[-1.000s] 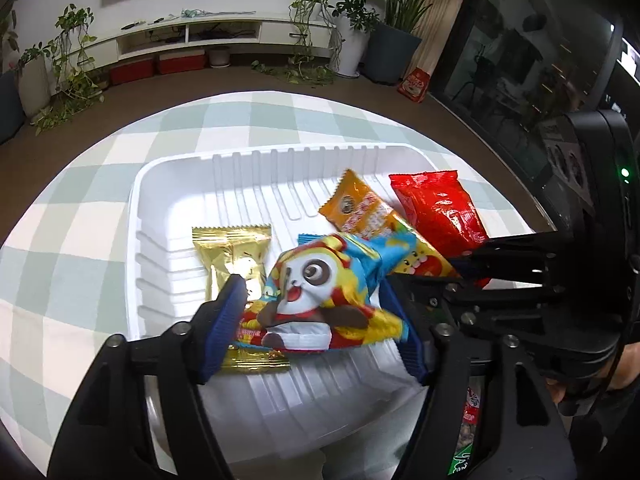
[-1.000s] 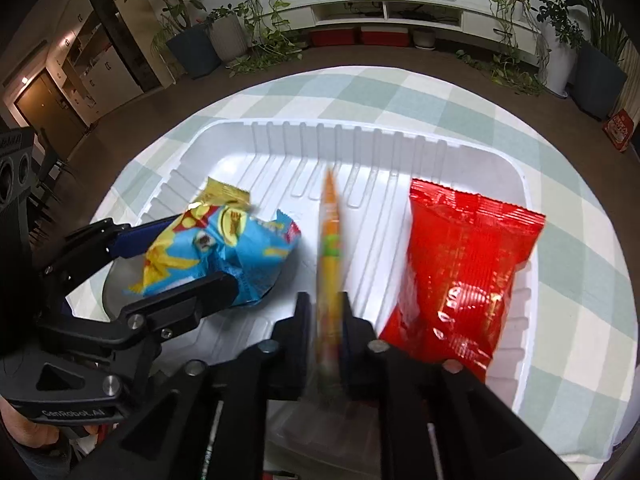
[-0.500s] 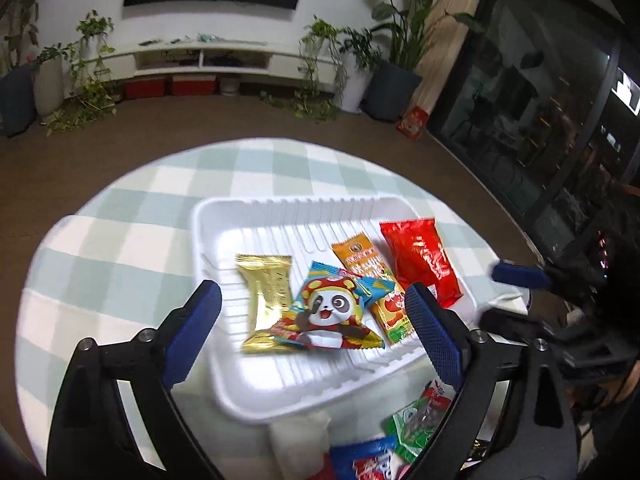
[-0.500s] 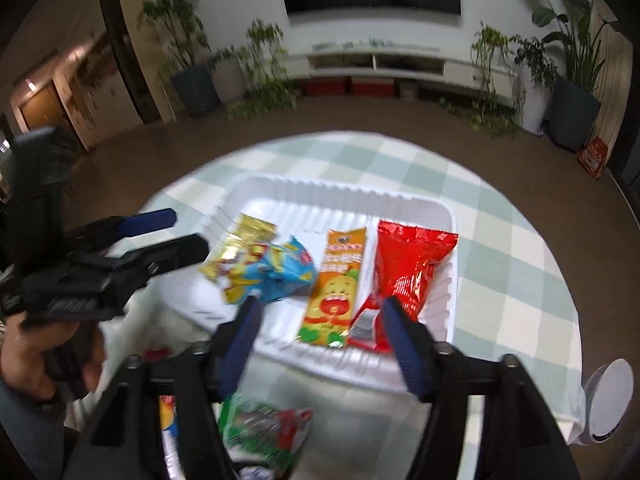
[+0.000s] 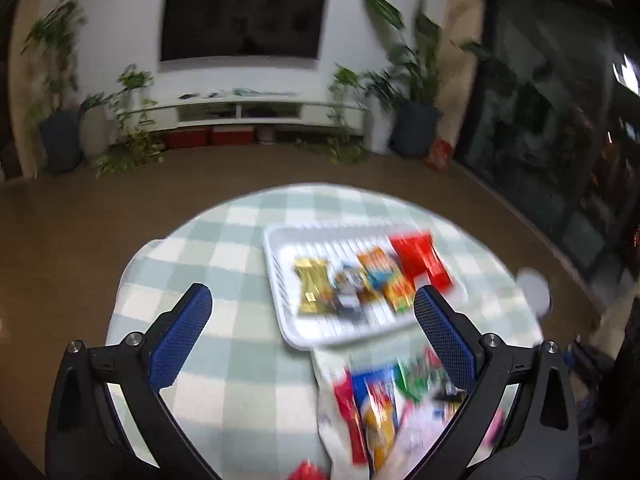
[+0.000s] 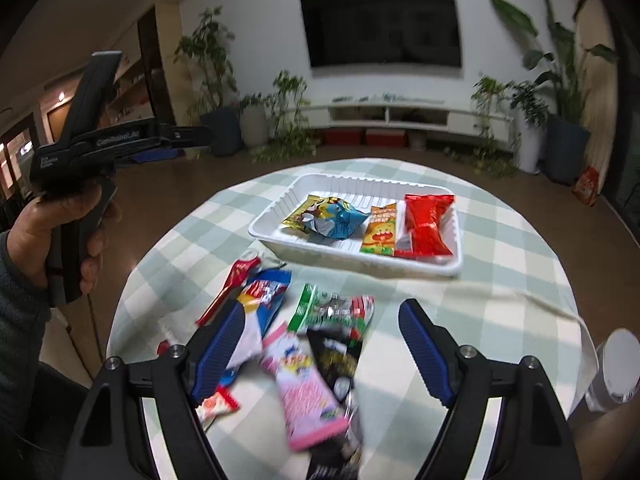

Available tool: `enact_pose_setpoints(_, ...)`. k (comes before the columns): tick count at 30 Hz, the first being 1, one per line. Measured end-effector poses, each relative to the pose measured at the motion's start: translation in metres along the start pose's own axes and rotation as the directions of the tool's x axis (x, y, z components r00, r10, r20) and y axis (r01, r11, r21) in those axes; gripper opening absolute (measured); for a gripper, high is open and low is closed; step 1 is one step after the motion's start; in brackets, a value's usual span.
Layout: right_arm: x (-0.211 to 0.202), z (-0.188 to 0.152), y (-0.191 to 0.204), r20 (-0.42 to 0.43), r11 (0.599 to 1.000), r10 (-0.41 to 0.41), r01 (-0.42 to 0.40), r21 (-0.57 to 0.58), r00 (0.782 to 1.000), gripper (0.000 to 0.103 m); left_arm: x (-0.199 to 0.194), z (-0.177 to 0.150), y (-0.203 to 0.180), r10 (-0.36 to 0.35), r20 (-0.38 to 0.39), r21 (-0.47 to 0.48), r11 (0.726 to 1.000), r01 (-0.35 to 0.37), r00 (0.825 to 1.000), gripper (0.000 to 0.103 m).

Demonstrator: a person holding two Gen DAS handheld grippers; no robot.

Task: Organize snacks
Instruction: 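Move both tools back over the remaining snacks and grasp the red-striped white packet with the left tool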

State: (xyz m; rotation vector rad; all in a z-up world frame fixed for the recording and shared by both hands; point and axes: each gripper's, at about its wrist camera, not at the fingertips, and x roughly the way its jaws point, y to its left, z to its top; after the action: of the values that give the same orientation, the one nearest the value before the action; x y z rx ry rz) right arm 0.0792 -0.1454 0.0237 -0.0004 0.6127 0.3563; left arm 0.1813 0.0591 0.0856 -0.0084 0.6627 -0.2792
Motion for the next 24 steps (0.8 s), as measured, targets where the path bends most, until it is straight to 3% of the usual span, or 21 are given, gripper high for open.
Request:
enact_pose_setpoints(4,-0.009,-0.032,0.0,0.072,0.999,-0.033,0.03,0.042,0.997,0.08,0.005,-0.041,-0.018,-0.001,-0.122,0.032,0.999,0.005,0.993,0.103)
enact_pose_setpoints(9,0.0,-0.036,0.0,0.049,0.999,-0.053,0.052,0.014,0.997,0.072,0.034,-0.074,-0.017,0.005,-0.29,0.039,0.999,0.006,0.957,0.102)
enact_pose_setpoints(19,0.003,-0.044,0.002,0.028,0.999,-0.035,0.035,-0.006,0.999,0.072,0.071,-0.089,-0.025,0.027,-0.367,0.09,0.996,0.007,0.93,0.102)
enact_pose_setpoints(24,0.002,-0.044,0.005,0.038,0.999,-0.03,0.03,-0.017,0.999,0.072,0.084,-0.094,-0.024,0.033,-0.391,0.096,0.995,0.005,0.92,0.09)
